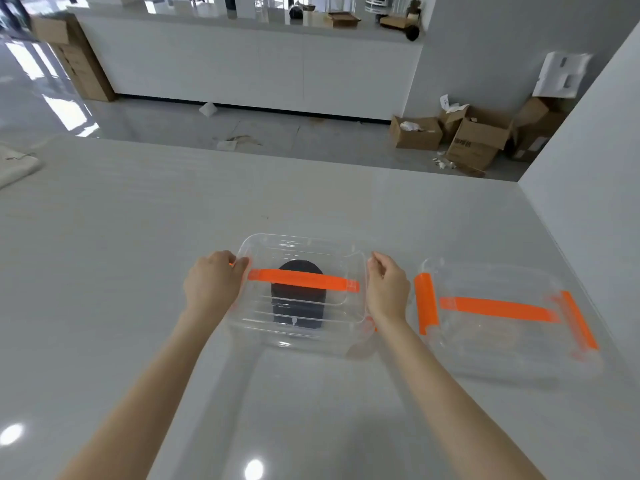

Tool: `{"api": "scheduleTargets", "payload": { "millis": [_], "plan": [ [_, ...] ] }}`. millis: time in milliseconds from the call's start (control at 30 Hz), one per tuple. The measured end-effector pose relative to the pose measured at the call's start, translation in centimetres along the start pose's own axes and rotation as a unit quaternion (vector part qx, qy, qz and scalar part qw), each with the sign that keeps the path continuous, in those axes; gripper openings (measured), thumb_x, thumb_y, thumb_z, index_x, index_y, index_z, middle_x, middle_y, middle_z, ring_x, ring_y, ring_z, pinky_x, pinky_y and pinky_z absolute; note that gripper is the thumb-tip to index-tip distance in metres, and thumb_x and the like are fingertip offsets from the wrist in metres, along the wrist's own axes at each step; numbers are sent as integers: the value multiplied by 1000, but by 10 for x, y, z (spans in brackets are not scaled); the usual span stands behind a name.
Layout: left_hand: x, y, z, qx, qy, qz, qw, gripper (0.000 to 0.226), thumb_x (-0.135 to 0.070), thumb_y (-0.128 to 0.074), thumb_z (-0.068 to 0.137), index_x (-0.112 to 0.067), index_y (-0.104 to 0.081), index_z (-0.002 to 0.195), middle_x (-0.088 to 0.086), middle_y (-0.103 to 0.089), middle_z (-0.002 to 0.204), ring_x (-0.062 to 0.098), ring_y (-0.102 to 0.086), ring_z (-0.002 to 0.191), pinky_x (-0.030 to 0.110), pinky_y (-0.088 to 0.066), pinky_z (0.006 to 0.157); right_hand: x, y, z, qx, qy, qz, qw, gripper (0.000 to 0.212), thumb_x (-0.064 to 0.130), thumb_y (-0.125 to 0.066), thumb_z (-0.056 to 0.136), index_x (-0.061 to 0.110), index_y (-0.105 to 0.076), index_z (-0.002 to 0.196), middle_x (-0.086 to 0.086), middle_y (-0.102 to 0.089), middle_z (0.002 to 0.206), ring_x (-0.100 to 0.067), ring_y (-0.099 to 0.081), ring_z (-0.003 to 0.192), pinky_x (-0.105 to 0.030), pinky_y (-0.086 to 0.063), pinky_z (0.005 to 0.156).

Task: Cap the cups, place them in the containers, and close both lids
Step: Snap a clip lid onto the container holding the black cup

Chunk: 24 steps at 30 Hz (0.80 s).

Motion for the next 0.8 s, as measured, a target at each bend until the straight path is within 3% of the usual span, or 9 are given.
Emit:
{"api": "scheduleTargets", "payload": {
  "millis": [67, 200, 300, 433, 500, 567, 633, 700, 800],
  "plan": [
    [4, -4, -3, -6, 2, -11, 1000, 42, -42, -43, 89, -5, -62, 97, 16, -68, 88, 37, -59, 79, 33, -40, 63, -1, -1, -2, 10, 7, -15, 1000, 36, 19, -37, 99, 6, -53, 128, -10, -60, 129, -25, -53, 121, -21, -36, 91],
    [6, -9, -13, -9, -1, -55, 998, 41, -40, -38, 93, -3, -56, 96, 20, -65, 88, 41, -59, 84, 37, -40, 64, -2, -4, -5, 27, 19, -43, 999, 37, 21, -33, 100, 9, -48, 131, -11, -61, 128, -27, -54, 119, -28, -39, 92],
    [1, -5, -15, -17, -10, -84, 996, 38, -34, -41, 93, -1, -57, 104, 22, -61, 103, 39, -54, 98, 39, -38, 75, -3, -3, -5, 27, 14, -38, 999, 37, 22, -33, 100, 10, -49, 131, -10, -60, 129, -26, -53, 119, -25, -38, 90],
    [14, -20, -15, 61, 72, -152, 984, 54, -46, -41, 90, -5, -47, 125, 21, -57, 122, 37, -53, 110, 40, -41, 86, -8, -5, -6, 45, -15, 4, 999, 38, 27, -35, 99, 9, -50, 129, -10, -60, 127, -24, -54, 117, -22, -35, 85],
    [25, -30, -14, 121, 130, -185, 967, 67, -53, -45, 86, -6, -40, 134, 20, -52, 132, 37, -51, 118, 42, -43, 90, -22, -6, -6, 74, -89, 36, 993, 44, 35, -38, 97, 8, -47, 130, -9, -57, 130, -23, -52, 118, -25, -36, 87],
    [35, -37, -14, 175, 167, -230, 942, 72, -59, -48, 81, -4, -47, 127, 20, -57, 125, 37, -58, 108, 38, -49, 76, -41, -7, -10, 104, -178, 63, 977, 61, 49, -46, 89, 9, -41, 135, -7, -52, 134, -26, -49, 122, -34, -40, 95],
    [40, -40, -18, 211, 190, -276, 918, 69, -60, -51, 79, 1, -59, 110, 18, -63, 102, 32, -63, 84, 31, -49, 61, -53, -8, -20, 140, -234, 67, 960, 76, 60, -57, 74, 11, -46, 130, -6, -56, 128, -27, -53, 118, -41, -43, 101],
    [44, -40, -19, 207, 191, -293, 914, 69, -60, -55, 76, 5, -64, 96, 17, -61, 87, 27, -60, 69, 28, -47, 57, -61, -11, -26, 179, -258, 84, 946, 65, 60, -65, 64, 12, -63, 108, -13, -66, 114, -28, -62, 105, -46, -47, 99],
    [45, -34, -15, 167, 173, -292, 926, 62, -58, -67, 66, 3, -65, 75, 17, -61, 79, 26, -58, 68, 28, -42, 57, -66, -11, -29, 196, -259, 98, 941, 42, 51, -72, 65, 13, -70, 84, -10, -71, 91, -27, -66, 90, -42, -52, 93]
  ]
}}
Point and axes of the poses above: each hand's wrist, its own z-axis towards the middle knuckle, its own y-axis out of the back of the hand, x = y × z, the point moved 9 cm from there along z, towards the middle knuckle
